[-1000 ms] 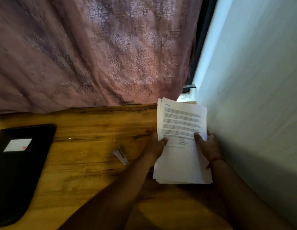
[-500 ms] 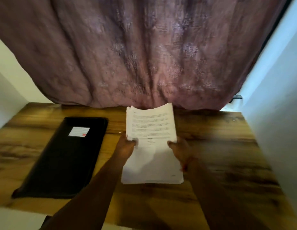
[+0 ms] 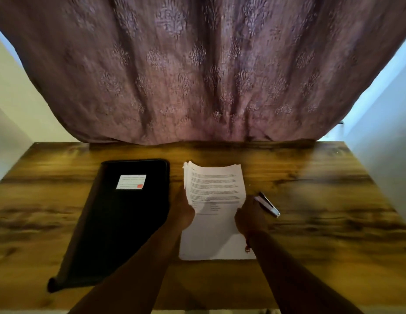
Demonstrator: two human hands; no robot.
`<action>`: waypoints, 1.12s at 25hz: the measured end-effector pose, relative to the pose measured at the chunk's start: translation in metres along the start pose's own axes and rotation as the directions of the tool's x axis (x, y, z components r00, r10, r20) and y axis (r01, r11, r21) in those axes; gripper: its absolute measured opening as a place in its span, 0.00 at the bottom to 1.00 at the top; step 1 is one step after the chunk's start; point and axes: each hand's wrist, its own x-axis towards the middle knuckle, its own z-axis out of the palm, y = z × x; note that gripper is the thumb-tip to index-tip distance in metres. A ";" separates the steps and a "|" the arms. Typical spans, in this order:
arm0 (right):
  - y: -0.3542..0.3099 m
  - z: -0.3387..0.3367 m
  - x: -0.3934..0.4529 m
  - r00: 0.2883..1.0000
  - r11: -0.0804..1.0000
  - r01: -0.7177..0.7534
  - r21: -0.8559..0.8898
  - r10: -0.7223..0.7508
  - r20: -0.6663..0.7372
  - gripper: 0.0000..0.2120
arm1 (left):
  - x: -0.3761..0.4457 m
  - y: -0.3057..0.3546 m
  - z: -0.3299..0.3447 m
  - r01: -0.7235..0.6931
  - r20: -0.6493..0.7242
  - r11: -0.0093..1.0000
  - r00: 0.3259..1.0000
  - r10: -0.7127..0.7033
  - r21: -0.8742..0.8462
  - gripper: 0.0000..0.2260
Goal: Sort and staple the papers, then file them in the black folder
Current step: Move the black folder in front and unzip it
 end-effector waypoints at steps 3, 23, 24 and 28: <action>0.001 0.009 -0.003 0.999 0.999 0.011 -0.048 -0.012 -0.029 0.26 | 0.003 -0.013 0.008 0.052 0.037 0.979 0.997 -0.061 0.199 0.25; -0.046 0.022 -0.054 0.776 0.771 0.601 -0.209 -0.626 -0.076 0.18 | -0.065 -0.059 -0.078 -0.023 -0.129 0.775 0.983 0.133 0.632 0.19; -0.061 0.029 -0.059 0.737 0.726 0.659 -0.195 -0.676 -0.028 0.17 | -0.066 -0.070 -0.091 0.017 -0.128 0.756 0.988 0.089 0.654 0.21; -0.123 0.065 -0.073 0.611 0.598 0.791 -0.129 -0.759 0.226 0.19 | -0.054 -0.111 -0.143 0.132 -0.120 0.702 0.991 -0.067 0.700 0.25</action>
